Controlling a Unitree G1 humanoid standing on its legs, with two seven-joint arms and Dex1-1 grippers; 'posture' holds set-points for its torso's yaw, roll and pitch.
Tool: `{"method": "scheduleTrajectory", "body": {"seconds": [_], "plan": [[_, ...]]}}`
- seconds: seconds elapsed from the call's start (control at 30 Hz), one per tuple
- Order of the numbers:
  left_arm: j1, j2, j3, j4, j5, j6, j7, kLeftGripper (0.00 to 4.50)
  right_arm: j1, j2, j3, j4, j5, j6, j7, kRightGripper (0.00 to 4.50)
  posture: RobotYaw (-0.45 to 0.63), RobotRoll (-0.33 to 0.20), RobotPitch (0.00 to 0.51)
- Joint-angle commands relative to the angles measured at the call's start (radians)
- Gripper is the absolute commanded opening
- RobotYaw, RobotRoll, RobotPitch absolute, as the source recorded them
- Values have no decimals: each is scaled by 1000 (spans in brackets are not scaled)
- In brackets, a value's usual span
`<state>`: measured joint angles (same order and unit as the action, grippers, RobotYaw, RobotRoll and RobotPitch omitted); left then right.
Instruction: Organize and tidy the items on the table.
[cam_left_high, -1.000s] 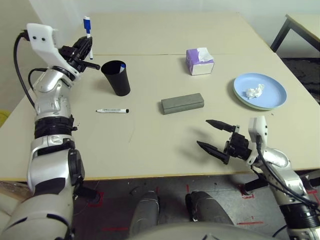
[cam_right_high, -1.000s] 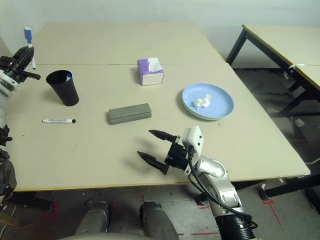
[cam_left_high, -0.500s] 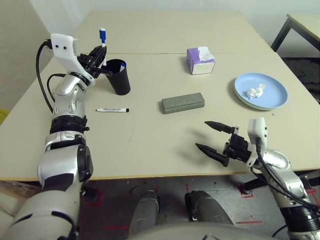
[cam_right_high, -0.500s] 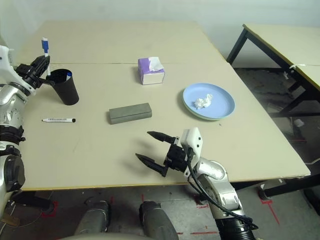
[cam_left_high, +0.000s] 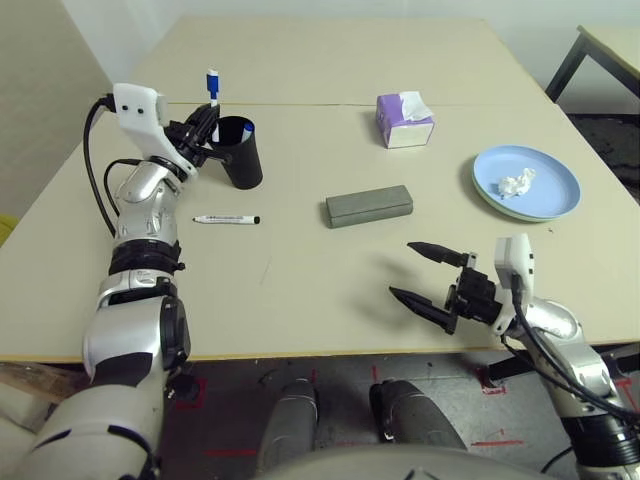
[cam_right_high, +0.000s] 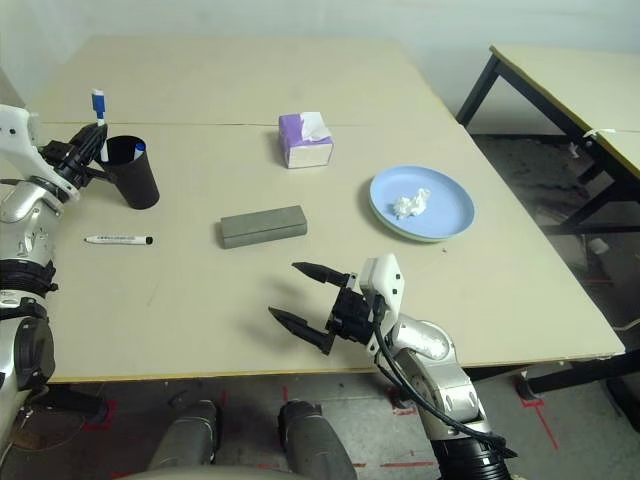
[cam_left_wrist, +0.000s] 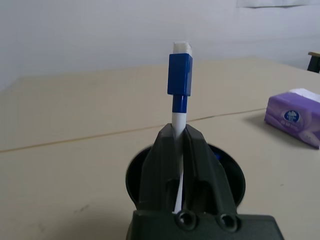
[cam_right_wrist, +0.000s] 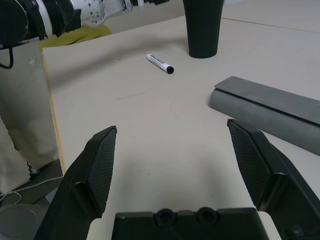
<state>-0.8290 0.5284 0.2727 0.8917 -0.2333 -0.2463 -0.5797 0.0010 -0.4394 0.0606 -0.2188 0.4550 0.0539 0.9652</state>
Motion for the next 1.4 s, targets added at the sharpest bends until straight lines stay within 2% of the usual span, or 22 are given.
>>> {"method": "scheduleTrajectory", "body": {"seconds": [0.03, 0.33, 0.43, 0.57, 0.7, 0.87, 1.0, 1.1, 1.2, 1.4], "plan": [[25, -13, 9, -46, -20, -5, -7, 1620, -6, -10, 4, -17, 8, 20, 2, 4500, -66, 0, 146], [51, -14, 11, -104, -30, 19, -3, 4487, -15, -4, 14, -26, 8, 27, 0, 4500, -61, 0, 140], [58, -2, 16, -136, -44, 44, -20, 4487, -10, -3, 16, -21, 7, 21, 5, 4500, -59, 0, 137], [110, 48, 47, -264, -139, 136, -140, 4487, -4, -17, 5, -8, 8, 6, 25, 4500, -60, 0, 133], [211, 166, 68, -354, -203, 236, -294, 4487, -18, -36, 7, 32, -8, -34, 74, 4500, -50, 0, 131], [343, 353, 101, -381, -232, 318, -475, 4487, -57, -57, 49, 99, -40, -120, 178, 4500, -26, 0, 134], [425, 489, 87, -362, -193, 298, -614, 4487, -99, -48, 78, 163, -60, -167, 224, 4500, 4, 0, 135], [461, 543, 56, -362, -150, 254, -677, 4487, -123, -31, 83, 189, -59, -171, 220, 4500, 13, 0, 137], [466, 559, 15, -370, -105, 203, -711, 4487, -126, -18, 90, 199, -66, -175, 216, 4500, 13, 0, 136], [342, 533, -129, -337, 17, 117, -724, 4487, -109, -11, 91, 180, -70, -169, 198, 4500, -11, 0, 137]]}}
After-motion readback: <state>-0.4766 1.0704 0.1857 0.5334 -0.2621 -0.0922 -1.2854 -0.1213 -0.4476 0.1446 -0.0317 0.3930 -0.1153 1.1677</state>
